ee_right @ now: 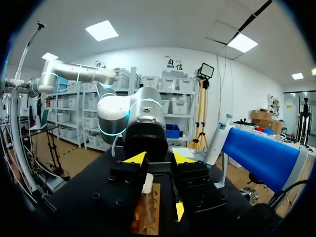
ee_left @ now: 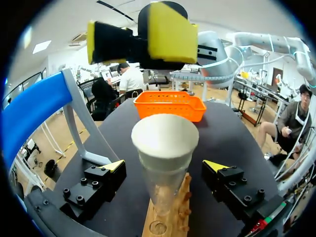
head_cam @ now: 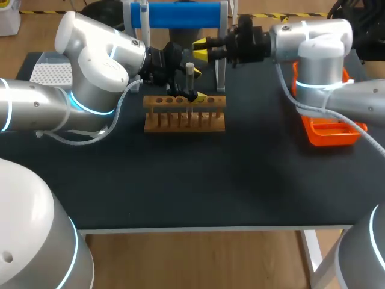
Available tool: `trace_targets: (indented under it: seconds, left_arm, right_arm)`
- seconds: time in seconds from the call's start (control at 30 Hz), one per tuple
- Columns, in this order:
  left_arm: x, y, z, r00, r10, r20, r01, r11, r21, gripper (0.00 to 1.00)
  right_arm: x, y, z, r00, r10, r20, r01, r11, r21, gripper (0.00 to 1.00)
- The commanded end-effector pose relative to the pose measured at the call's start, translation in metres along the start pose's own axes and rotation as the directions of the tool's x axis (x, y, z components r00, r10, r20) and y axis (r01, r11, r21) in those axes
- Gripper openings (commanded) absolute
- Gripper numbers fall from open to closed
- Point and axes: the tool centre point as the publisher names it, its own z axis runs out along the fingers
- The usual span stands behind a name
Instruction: Invert the test tube, pick up the pipette, mount the tip to pipette, aspirate from beaker and dispense into the tube, eject the tip, return the pipette, and cap with the stopper.
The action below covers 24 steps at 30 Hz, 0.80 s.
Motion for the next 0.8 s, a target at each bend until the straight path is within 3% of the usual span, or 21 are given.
trace_targets:
  seconds: [0.03,0.53,0.8]
  left_arm:
    - [0.000,0.000,0.001,1.000,0.000,0.001,0.000,1.000,0.000,1.00]
    - [0.000,0.000,0.001,1.000,0.000,0.001,0.000,1.000,0.000,1.00]
    - [0.000,0.000,0.001,1.000,0.000,0.001,0.000,1.000,0.000,1.00]
  right_arm:
    - [0.013,0.006,-0.019,0.999,-0.013,0.030,0.012,0.999,0.040,1.00]
    - [0.017,-0.031,-0.068,0.993,-0.028,0.118,0.004,0.981,0.192,1.00]
    - [0.017,-0.031,-0.068,0.993,-0.028,0.118,0.004,0.981,0.192,1.00]
